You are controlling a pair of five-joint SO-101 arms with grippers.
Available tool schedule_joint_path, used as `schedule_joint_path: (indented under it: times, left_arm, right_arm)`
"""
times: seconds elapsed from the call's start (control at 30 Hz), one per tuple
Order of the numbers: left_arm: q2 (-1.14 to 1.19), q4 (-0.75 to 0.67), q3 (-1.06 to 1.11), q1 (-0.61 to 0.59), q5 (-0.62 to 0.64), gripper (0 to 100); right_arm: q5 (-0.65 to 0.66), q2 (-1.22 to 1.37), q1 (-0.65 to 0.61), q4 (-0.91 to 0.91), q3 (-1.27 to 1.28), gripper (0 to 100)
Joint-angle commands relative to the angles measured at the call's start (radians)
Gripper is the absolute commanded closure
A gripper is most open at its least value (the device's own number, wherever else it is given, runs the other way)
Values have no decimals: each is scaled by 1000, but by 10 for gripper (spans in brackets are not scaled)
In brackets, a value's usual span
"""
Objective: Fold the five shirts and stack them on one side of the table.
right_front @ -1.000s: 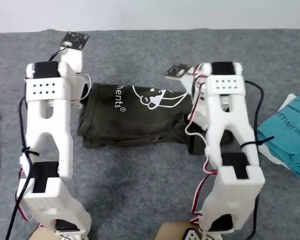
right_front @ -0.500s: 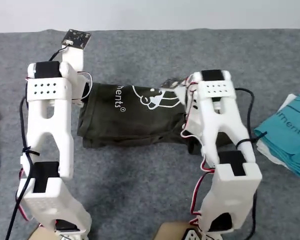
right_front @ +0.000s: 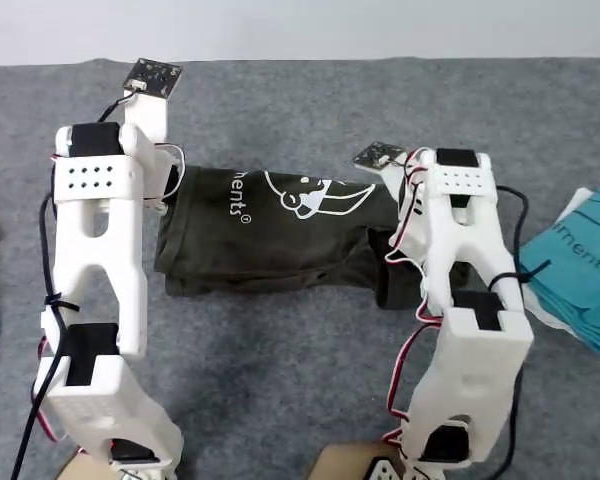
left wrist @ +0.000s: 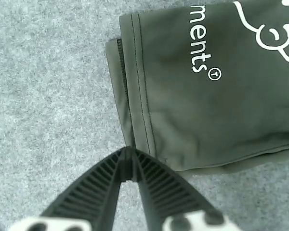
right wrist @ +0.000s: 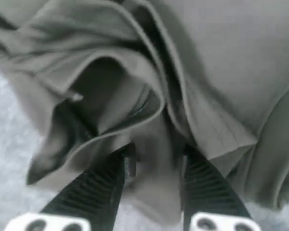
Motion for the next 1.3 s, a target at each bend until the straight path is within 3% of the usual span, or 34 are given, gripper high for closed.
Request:
schedule_joint_path:
  times: [0.0,0.27,0.67,0.8,1.07,1.27]
  left_arm:
    - [-55,-15,-5,-3,-6,997]
    - [-57,-14,-5,-3,-6,997]
    - [-61,-14,-5,-2,-6,997]
    - [-61,-14,-7,5,-6,997]
    - [-61,-15,-10,5,-6,997]
    - [-61,-15,-12,5,-6,997]
  right_arm:
    - [11,31,7,-35,-144,840]
    - [6,179,10,-8,-468,840]
    - [0,136,5,375,-655,840]
    - [-51,35,5,374,-586,838]
    - [-57,-186,-61,371,-204,836]
    - [-89,-208,-91,367,-58,780]
